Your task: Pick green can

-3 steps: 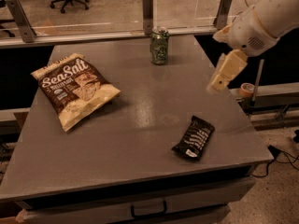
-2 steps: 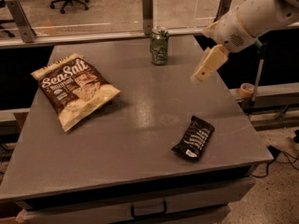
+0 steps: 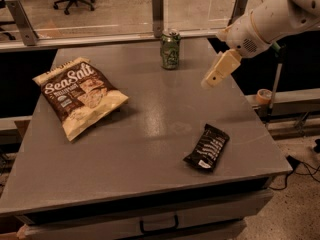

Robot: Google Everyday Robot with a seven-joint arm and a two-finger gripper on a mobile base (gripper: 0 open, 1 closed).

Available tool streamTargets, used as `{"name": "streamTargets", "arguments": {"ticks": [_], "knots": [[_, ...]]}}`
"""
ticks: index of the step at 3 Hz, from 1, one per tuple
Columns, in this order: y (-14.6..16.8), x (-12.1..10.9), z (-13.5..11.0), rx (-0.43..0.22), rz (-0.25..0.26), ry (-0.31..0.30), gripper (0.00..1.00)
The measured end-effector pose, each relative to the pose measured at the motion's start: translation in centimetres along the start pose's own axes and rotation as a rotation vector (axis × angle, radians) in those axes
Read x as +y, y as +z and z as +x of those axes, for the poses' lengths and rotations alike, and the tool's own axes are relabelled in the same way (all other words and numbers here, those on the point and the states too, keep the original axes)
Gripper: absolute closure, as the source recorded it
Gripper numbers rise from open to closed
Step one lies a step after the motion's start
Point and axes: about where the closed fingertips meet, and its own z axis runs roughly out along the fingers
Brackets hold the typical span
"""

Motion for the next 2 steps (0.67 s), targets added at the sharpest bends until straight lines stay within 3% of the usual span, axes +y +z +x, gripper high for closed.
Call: {"name": "streamTargets", "arguments": {"ticks": [1, 2], "knots": [[2.3, -2.0, 0.8, -0.077, 0.05, 0.089, 0.0], [5.2, -5.6, 0.3, -0.203, 0.108, 0.163, 0.0]]}}
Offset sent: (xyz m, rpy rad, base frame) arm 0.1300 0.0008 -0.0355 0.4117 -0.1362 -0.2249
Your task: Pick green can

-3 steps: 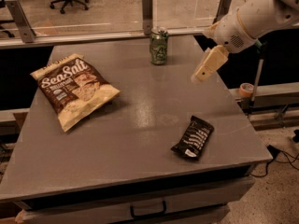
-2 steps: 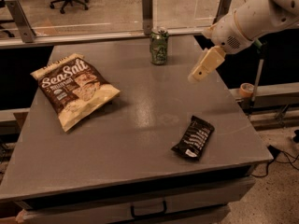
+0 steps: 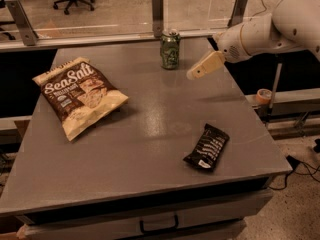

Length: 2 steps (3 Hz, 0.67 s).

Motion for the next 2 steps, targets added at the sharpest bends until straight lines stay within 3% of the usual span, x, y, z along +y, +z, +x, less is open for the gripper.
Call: {"name": "streamTargets", "arguments": {"ticks": [1, 2], "knots": [[3.1, -2.6, -0.9, -0.115, 0.008, 0.059, 0.0], [6.0, -3.4, -2.9, -0.204, -0.013, 0.092, 0.0]]}}
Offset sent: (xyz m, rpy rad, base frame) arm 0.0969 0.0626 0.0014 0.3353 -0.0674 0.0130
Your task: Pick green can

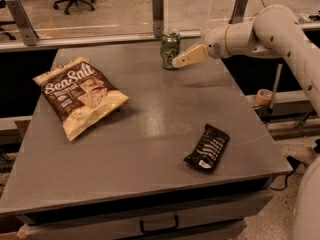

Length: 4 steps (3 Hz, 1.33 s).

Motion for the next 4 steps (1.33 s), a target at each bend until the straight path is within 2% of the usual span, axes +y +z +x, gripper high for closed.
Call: {"name": "streamTargets", "arguments": {"ticks": [1, 2, 3, 4], "knots": [[2.7, 0.1, -1.0, -0.045, -0.023, 0.018, 0.0], [5.0, 0.3, -1.2, -0.042, -0.026, 0.04, 0.19], [6.2, 0.1, -1.2, -0.048, -0.027, 0.053, 0.43], [5.7, 0.5, -1.7, -0.066, -0.042, 0.053, 0.65]]}}
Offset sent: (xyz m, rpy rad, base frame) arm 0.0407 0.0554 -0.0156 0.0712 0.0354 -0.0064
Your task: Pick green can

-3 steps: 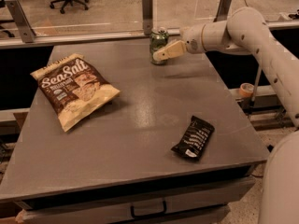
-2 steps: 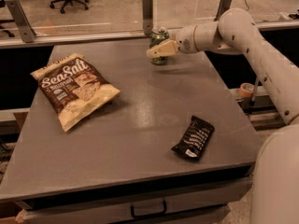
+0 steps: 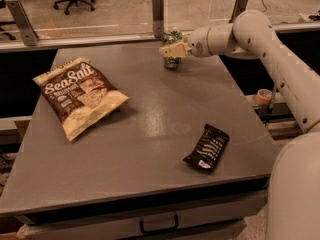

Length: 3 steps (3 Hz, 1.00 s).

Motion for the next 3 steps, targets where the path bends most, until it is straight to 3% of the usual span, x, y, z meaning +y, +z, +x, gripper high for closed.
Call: {"name": "streamTargets", "arguments": {"ticks": [1, 2, 3], "knots": [[-0.8, 4.1, -2.6, -0.046, -0.106, -0.033, 0.89], [-1.2, 9.8, -4.9, -0.08, -0.269, -0.048, 1.0], [-1.1, 10.7, -4.8, -0.073, -0.302, -0.049, 1.0]]}}
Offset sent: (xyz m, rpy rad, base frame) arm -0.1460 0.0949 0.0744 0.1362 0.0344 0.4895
